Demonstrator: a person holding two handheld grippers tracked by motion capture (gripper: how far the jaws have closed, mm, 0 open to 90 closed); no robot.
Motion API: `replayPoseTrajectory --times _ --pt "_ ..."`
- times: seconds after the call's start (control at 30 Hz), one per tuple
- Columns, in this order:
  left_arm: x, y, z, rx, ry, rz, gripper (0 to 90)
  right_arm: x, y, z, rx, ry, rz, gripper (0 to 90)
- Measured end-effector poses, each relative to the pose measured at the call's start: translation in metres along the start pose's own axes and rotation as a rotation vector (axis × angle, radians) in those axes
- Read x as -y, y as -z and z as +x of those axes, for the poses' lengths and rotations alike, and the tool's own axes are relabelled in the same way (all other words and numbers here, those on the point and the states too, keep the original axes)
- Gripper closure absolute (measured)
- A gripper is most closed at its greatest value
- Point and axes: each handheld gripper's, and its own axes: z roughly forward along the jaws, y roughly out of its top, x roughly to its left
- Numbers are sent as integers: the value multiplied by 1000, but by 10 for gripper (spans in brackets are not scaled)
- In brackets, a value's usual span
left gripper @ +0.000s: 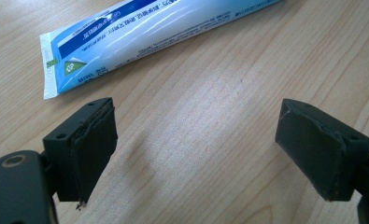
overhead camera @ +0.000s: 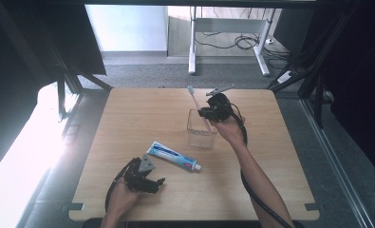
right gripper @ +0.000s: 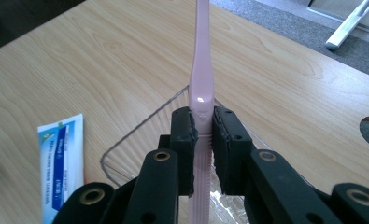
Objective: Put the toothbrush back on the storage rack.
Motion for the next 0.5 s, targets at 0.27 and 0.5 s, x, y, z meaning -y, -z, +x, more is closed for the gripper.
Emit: replayPoseTrajectory --times 0.27,0.5 --pt "0 0 0 2 1 1 133 9 -15 -4 13 13 43 794" --pt "0 -1 0 4 1 3 133 14 -22 -5 15 20 66 794"
